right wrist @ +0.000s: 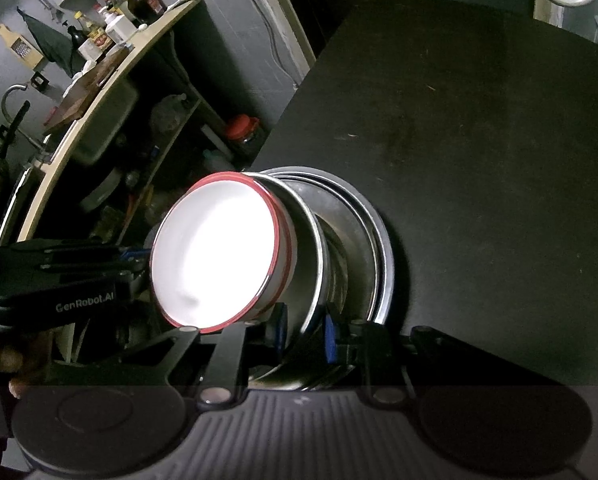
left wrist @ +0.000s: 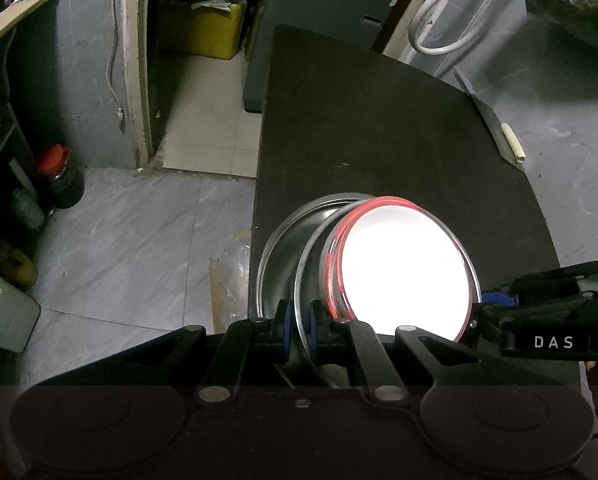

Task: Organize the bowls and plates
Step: 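Lower the steel bowl onto the stacked steel plates and open the left tool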

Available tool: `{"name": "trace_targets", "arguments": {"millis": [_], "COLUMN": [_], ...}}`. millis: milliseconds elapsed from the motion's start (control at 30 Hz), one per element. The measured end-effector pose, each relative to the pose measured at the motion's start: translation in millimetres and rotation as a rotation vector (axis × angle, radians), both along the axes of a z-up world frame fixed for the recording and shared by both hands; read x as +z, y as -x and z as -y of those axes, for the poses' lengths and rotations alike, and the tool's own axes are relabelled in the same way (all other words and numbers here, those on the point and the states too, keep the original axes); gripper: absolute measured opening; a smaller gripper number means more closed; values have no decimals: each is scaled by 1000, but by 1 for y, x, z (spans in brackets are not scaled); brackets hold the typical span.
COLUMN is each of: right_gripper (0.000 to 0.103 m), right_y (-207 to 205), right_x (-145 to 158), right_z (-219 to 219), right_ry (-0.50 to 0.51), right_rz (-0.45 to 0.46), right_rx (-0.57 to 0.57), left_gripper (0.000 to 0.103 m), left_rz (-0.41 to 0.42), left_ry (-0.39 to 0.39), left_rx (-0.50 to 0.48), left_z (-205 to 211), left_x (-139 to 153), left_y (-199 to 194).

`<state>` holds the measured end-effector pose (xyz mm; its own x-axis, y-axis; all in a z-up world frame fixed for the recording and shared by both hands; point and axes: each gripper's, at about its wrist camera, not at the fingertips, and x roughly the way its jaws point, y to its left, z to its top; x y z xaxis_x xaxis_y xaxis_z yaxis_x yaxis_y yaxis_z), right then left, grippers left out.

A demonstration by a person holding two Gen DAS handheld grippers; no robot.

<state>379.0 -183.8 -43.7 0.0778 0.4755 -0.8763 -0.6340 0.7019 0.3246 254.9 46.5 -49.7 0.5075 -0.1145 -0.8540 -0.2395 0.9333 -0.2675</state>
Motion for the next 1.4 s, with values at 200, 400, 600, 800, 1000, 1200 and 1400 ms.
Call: {"name": "trace_targets", "arguments": {"millis": [200, 400, 600, 800, 1000, 1200, 1400], "right_gripper": [22, 22, 22, 22, 22, 22, 22], "right_y": [-3, -5, -3, -3, -6, -6, -5], "right_x": [-3, -3, -3, -3, -4, -4, -4], "right_z": [1, 3, 3, 3, 4, 5, 5], "right_ry": [3, 3, 0, -2, -6, -11, -12], "right_rz": [0, 1, 5, 10, 9, 7, 7], "right_rx": [-9, -22, -32, -40, -47, -54, -59], "left_gripper": [8, 8, 9, 9, 9, 9, 9], "left_rz": [-1, -2, 0, 2, 3, 3, 4], "left_ry": [-12, -11, -9, -10, -8, -8, -5], "left_rx": [-7, -12, -10, -11, -11, -9, -5], "left_z": [2, 4, 3, 3, 3, 3, 3], "left_x": [-1, -3, -4, -4, -4, -4, -4], "left_y": [-3, -5, -5, -6, -6, -7, -8]}}
